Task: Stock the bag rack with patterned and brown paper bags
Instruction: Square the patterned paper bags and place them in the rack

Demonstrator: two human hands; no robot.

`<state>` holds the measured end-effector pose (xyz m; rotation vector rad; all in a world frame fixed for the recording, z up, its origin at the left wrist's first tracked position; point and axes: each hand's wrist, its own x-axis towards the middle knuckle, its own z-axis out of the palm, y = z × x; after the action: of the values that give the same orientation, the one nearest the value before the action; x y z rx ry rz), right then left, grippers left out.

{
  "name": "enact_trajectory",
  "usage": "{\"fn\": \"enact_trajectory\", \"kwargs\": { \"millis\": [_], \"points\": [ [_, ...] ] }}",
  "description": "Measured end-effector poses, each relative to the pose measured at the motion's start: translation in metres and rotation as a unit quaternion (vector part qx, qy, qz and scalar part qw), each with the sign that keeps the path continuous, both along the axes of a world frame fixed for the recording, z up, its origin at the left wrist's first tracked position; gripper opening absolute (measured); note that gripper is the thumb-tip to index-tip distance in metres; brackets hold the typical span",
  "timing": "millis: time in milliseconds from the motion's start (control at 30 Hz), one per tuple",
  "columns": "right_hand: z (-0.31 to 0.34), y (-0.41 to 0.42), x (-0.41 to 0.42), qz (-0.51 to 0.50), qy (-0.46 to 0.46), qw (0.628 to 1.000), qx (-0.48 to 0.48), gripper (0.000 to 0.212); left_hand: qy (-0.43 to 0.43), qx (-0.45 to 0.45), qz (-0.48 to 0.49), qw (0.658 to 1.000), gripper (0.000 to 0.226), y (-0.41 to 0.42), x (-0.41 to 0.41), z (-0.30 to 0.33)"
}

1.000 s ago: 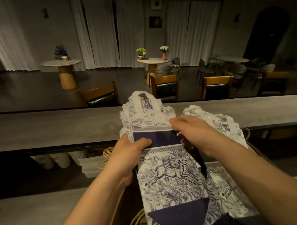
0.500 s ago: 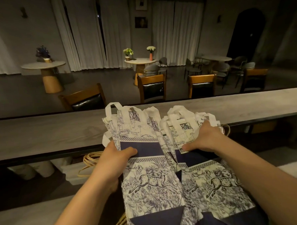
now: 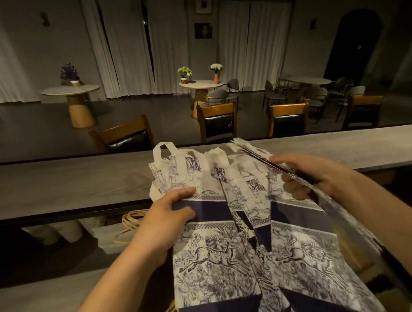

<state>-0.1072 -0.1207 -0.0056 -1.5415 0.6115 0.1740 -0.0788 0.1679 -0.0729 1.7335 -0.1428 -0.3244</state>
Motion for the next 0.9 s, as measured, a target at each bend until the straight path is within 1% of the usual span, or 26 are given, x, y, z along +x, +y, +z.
{"fn": "enact_trajectory", "kwargs": {
  "millis": [67, 133, 200, 233, 267, 300, 367, 400, 433, 500, 533, 567, 600, 633, 667, 700, 733, 767, 800, 900],
  "points": [
    [-0.002, 0.016, 0.007, 0.0, -0.005, 1.0, -0.002, 0.022, 0.005, -0.011, 0.014, 1.0, 0.037, -0.004, 0.002, 0.001],
    [-0.013, 0.04, 0.016, 0.017, -0.027, 0.999, -0.006, 0.021, 0.044, -0.06, 0.033, 0.997, 0.027, -0.01, 0.002, 0.004],
    [-0.025, 0.07, 0.021, 0.041, -0.059, 0.996, -0.058, 0.017, 0.103, -0.111, 0.038, 0.988, 0.025, -0.013, 0.003, 0.007],
    [-0.031, 0.084, 0.023, 0.055, -0.069, 0.992, -0.093, 0.018, 0.112, -0.126, 0.033, 0.985, 0.024, -0.013, 0.002, 0.005],
    [-0.034, 0.097, 0.024, 0.071, -0.074, 0.986, -0.13, 0.018, 0.095, -0.117, 0.027, 0.988, 0.029, -0.011, 0.001, 0.003],
    [-0.036, 0.108, 0.024, 0.084, -0.077, 0.979, -0.17, 0.019, 0.063, -0.099, 0.019, 0.993, 0.04, -0.009, 0.0, 0.001],
    [-0.035, 0.116, 0.025, 0.094, -0.095, 0.964, -0.231, 0.027, 0.019, -0.079, 0.024, 0.996, 0.072, -0.001, -0.002, 0.0],
    [-0.033, 0.112, 0.025, 0.086, -0.104, 0.96, -0.245, 0.036, 0.01, -0.076, 0.025, 0.997, 0.088, 0.003, -0.001, 0.001],
    [-0.03, 0.108, 0.024, 0.077, -0.109, 0.957, -0.258, 0.041, 0.01, -0.073, 0.026, 0.997, 0.098, 0.009, -0.001, 0.0],
    [-0.024, 0.086, 0.02, 0.047, -0.114, 0.936, -0.33, 0.045, 0.012, -0.072, 0.045, 0.996, 0.101, 0.016, 0.0, 0.003],
    [-0.024, 0.071, 0.019, 0.029, -0.109, 0.914, -0.389, 0.044, 0.008, -0.073, 0.052, 0.996, 0.099, 0.02, 0.0, 0.003],
    [-0.025, 0.056, 0.018, 0.019, -0.081, 0.886, -0.457, 0.044, 0.007, -0.072, 0.059, 0.996, 0.096, 0.023, 0.0, 0.003],
    [-0.03, 0.037, 0.019, 0.009, -0.044, 0.85, -0.525, 0.049, 0.007, -0.074, 0.065, 0.995, 0.094, 0.025, 0.0, 0.003],
    [-0.034, 0.023, 0.017, 0.006, 0.02, 0.824, -0.566, 0.062, 0.008, -0.071, 0.07, 0.995, 0.091, 0.027, 0.0, 0.003],
    [-0.042, 0.009, 0.017, 0.006, 0.073, 0.806, -0.587, 0.084, 0.007, -0.066, 0.073, 0.995, 0.09, 0.029, 0.001, 0.003],
    [-0.048, 0.0, 0.015, 0.009, 0.124, 0.802, -0.585, 0.113, 0.007, -0.061, 0.073, 0.995, 0.087, 0.03, 0.002, 0.002],
    [-0.057, -0.011, 0.015, 0.016, 0.152, 0.801, -0.578, 0.134, 0.007, -0.058, 0.073, 0.996, 0.085, 0.031, 0.003, 0.001],
    [-0.059, -0.011, 0.009, 0.01, 0.171, 0.806, -0.567, 0.143, 0.01, -0.057, 0.071, 0.996, 0.083, 0.032, 0.003, 0.0],
    [-0.065, -0.017, 0.01, 0.006, 0.179, 0.809, -0.559, 0.146, 0.013, -0.055, 0.071, 0.996, 0.081, 0.032, 0.004, 0.0],
    [-0.062, -0.009, 0.002, 0.009, 0.194, 0.8, -0.567, 0.159, 0.034, -0.046, 0.075, 0.996, 0.079, 0.032, 0.006, -0.003]
  ]
}}
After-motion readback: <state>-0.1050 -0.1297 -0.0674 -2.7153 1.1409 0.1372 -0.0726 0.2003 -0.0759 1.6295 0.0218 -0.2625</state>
